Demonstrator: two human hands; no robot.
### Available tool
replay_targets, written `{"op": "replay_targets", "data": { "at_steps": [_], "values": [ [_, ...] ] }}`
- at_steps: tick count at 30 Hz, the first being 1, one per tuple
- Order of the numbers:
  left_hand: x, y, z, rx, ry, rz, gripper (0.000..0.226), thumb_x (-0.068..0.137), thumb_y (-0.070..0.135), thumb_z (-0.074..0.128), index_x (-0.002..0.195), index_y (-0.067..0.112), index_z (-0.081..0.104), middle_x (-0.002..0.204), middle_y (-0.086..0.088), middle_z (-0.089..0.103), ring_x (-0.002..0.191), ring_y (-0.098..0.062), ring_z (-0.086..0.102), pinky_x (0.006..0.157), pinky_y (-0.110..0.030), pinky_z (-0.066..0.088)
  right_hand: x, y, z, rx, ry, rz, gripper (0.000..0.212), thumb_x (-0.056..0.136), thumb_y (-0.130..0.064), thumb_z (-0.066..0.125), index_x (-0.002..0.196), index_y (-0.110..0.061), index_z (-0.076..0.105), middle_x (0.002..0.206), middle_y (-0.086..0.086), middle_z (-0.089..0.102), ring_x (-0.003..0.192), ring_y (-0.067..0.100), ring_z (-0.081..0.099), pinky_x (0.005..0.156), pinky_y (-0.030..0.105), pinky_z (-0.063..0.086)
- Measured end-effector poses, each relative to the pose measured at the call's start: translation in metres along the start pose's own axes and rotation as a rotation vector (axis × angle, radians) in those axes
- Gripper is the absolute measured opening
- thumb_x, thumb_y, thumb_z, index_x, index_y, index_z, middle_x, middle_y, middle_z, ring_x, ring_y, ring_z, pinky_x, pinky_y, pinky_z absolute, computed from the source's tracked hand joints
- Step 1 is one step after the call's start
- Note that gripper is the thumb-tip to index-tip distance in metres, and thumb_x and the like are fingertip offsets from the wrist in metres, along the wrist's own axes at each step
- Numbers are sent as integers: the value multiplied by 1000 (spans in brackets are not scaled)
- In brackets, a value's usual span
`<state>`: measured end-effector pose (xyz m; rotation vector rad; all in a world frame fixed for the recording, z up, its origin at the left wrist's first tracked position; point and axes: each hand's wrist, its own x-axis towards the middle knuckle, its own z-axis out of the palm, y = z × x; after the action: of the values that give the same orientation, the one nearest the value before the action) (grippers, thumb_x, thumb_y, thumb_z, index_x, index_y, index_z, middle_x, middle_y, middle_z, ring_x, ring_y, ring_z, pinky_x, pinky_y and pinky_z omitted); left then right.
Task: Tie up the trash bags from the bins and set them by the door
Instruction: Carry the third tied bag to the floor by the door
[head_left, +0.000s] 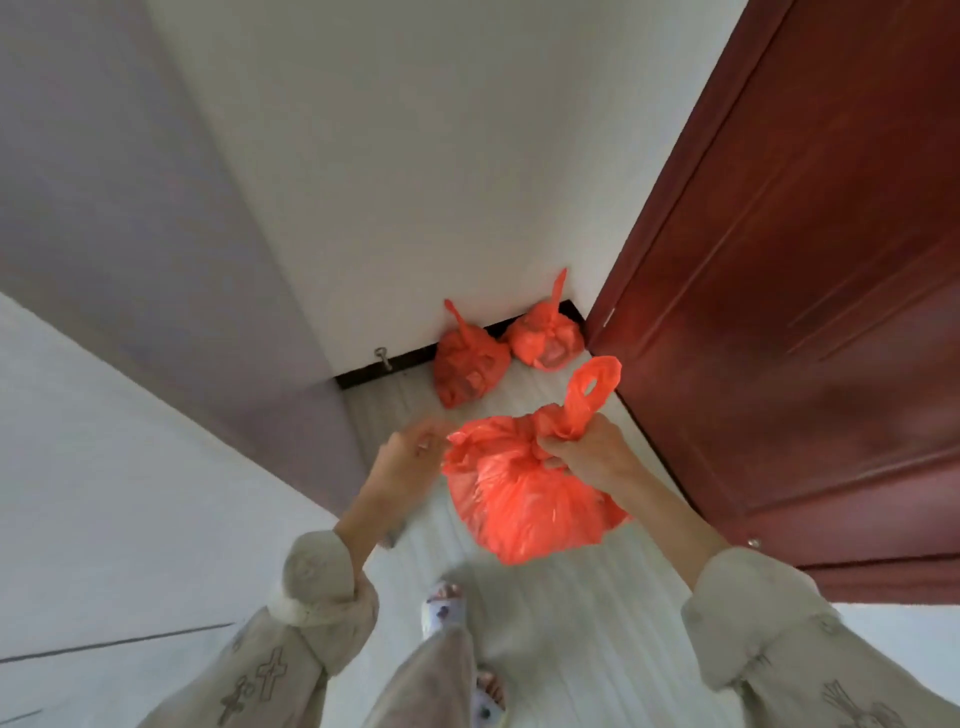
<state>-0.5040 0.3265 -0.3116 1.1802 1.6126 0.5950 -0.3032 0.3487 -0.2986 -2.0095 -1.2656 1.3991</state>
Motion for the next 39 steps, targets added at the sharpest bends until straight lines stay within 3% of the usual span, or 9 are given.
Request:
{"op": "replay_targets", "data": {
  "at_steps": [5, 9, 14, 18, 21, 24, 29, 34, 39],
  "values": [
    [71, 4, 5, -57, 183, -119, 26, 83, 19, 40, 89, 16, 65, 87, -11, 68, 80, -29, 64, 78, -42, 54, 106, -35, 9, -82, -107, 7, 15, 81, -17, 67, 92, -7, 63, 96, 17, 70, 83, 32, 71, 77, 37, 56],
    [151, 11, 1, -235, 357, -209, 21, 90, 11, 44, 95, 14, 63, 90, -10, 67, 67, -2, 66, 65, -23, 57, 184, -61, 27, -130, -224, 11, 18, 83, -13, 64, 100, -7, 61, 97, 18, 70, 80, 31, 71, 73, 34, 57],
    [227, 15, -14, -259, 471, -321, 22, 90, 10, 46, 102, 3, 63, 103, -24, 67, 99, -37, 63, 91, -48, 48, 261, -88, 56, -79, -448, 106, 9, 89, -10, 57, 95, -3, 59, 98, 18, 64, 50, 4, 65, 45, 15, 46],
    [269, 9, -27, -297, 433, -422, 22, 92, 19, 46, 105, 8, 61, 97, -8, 62, 92, -22, 58, 83, -33, 45, 326, -110, 78, -75, -511, 117, 30, 88, -8, 58, 112, 8, 57, 113, 28, 64, 99, 38, 66, 68, 35, 53],
    [301, -16, -26, -307, 483, -455, 10, 82, 26, 49, 83, 30, 58, 98, -10, 64, 96, -33, 61, 87, -45, 46, 383, -109, 109, -54, -538, 185, 29, 88, -8, 58, 113, 7, 57, 114, 27, 64, 101, 37, 64, 73, 38, 54],
    [338, -56, -12, -311, 522, -491, 21, 86, 17, 51, 81, 36, 57, 97, -9, 65, 95, -33, 61, 91, -48, 46, 444, -90, 151, -55, -575, 215, 28, 87, -10, 58, 112, 3, 58, 106, 17, 66, 89, 27, 64, 52, 21, 52],
    [410, -129, 16, -368, 588, -521, 25, 89, 14, 46, 83, 35, 58, 92, -10, 65, 94, -34, 61, 88, -45, 47, 529, -31, 220, -136, -605, 229, 23, 88, -12, 57, 104, 3, 62, 91, 14, 63, 74, 24, 64, 60, 28, 51],
    [462, -223, 41, -426, 631, -561, 36, 88, 8, 45, 78, 40, 56, 80, 4, 65, 76, -14, 61, 80, -38, 47, 598, 52, 287, -255, -547, 189, 29, 82, -18, 63, 54, -13, 56, 81, 21, 69, 87, 38, 68, 84, 53, 53],
    [484, -289, 51, -408, 634, -592, 38, 89, 3, 43, 79, 38, 56, 82, 3, 66, 81, -20, 62, 80, -40, 48, 625, 100, 332, -337, -609, 153, 29, 84, -22, 59, 58, -13, 54, 86, 23, 69, 89, 40, 66, 86, 54, 51]
  ]
}}
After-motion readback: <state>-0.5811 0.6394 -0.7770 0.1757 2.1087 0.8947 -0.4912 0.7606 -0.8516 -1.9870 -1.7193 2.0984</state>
